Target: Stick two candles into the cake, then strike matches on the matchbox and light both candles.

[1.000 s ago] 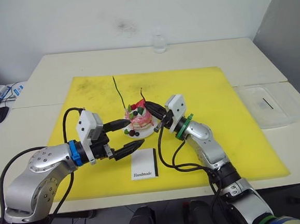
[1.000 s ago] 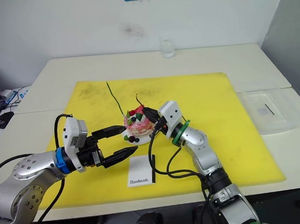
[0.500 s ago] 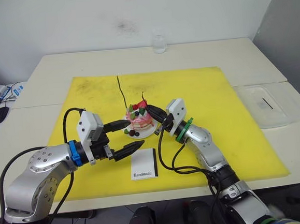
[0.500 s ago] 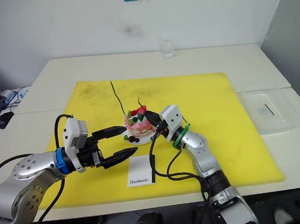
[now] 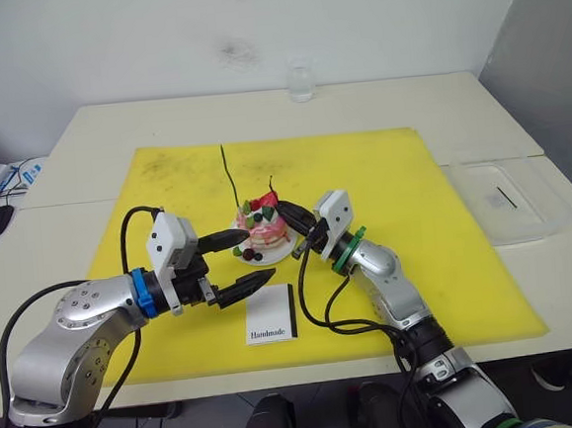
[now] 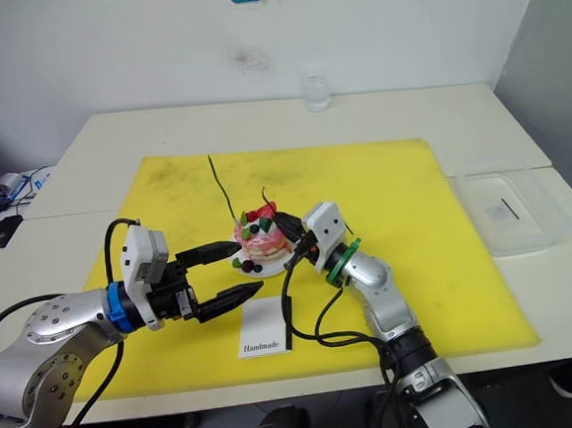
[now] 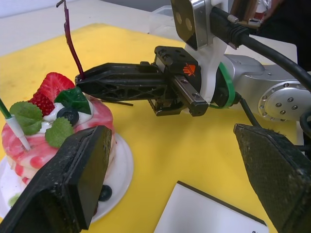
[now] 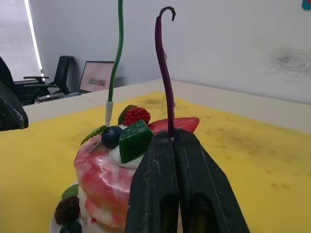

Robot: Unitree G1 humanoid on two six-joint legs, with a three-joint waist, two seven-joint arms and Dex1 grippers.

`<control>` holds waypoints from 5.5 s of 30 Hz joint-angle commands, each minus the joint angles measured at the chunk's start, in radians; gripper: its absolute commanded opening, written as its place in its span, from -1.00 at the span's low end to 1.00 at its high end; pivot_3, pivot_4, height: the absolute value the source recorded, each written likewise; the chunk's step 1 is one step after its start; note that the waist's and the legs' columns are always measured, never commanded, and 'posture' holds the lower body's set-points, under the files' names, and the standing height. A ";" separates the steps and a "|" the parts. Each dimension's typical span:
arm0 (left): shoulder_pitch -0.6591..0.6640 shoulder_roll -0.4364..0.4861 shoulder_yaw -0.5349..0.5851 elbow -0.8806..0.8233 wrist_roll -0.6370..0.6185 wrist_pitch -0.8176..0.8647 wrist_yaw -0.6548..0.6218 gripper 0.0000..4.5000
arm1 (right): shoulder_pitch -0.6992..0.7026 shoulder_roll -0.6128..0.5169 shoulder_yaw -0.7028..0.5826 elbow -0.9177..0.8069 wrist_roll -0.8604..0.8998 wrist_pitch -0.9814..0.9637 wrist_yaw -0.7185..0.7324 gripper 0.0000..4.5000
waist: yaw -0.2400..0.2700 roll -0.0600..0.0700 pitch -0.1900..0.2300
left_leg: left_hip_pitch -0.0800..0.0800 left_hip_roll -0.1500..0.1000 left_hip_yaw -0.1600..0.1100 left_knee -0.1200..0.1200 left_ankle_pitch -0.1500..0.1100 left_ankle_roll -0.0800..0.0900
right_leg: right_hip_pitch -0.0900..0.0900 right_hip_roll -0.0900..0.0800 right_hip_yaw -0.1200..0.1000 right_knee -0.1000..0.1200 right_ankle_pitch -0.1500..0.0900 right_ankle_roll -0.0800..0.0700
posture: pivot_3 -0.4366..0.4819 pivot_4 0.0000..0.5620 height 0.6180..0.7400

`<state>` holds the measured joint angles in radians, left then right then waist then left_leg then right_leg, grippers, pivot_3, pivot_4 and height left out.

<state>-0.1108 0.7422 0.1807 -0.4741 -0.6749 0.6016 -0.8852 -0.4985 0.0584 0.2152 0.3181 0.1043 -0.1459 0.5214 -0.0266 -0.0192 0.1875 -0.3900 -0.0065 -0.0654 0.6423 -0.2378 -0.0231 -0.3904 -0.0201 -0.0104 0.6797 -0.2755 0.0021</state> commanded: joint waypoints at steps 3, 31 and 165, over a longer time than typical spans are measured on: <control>-0.005 0.000 -0.006 -0.013 0.007 -0.024 -0.006 1.00 | -0.001 0.008 -0.003 -0.066 0.016 0.003 -0.001 -0.28 | 0.000 0.000 0.000 | 0.000 0.000 0.001 0.000 0.000 0.000 | 0.000 0.000 0.001 0.000 0.000 0.000 | -0.05 -0.47 1.00; 0.020 0.039 0.033 0.024 -0.014 -0.019 -0.042 1.00 | 0.283 -0.492 -0.193 -0.812 0.234 0.495 0.131 0.45 | 0.004 0.001 0.001 | -0.002 0.000 0.000 -0.001 0.000 0.000 | -0.001 0.000 0.000 -0.003 -0.001 0.000 | -0.05 -0.47 1.00; -0.135 0.102 0.026 0.145 -0.344 0.678 0.007 -1.00 | 0.173 -0.371 -0.003 -0.870 0.016 0.849 -0.062 -0.08 | 0.019 -0.001 0.001 | -0.010 0.000 0.003 -0.007 0.004 -0.009 | -0.015 -0.002 0.001 -0.001 0.000 0.000 | -0.05 -0.47 1.00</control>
<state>-0.2434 0.8275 0.1795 -0.3357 -1.0297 1.3076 -0.8664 -0.3302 -0.3260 0.1907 -0.5413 0.1583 0.7450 0.5130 -0.0077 -0.0204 0.1884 -0.4001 -0.0065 -0.0626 0.6352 -0.2337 -0.0320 -0.4053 -0.0219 -0.0097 0.6791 -0.2753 0.0021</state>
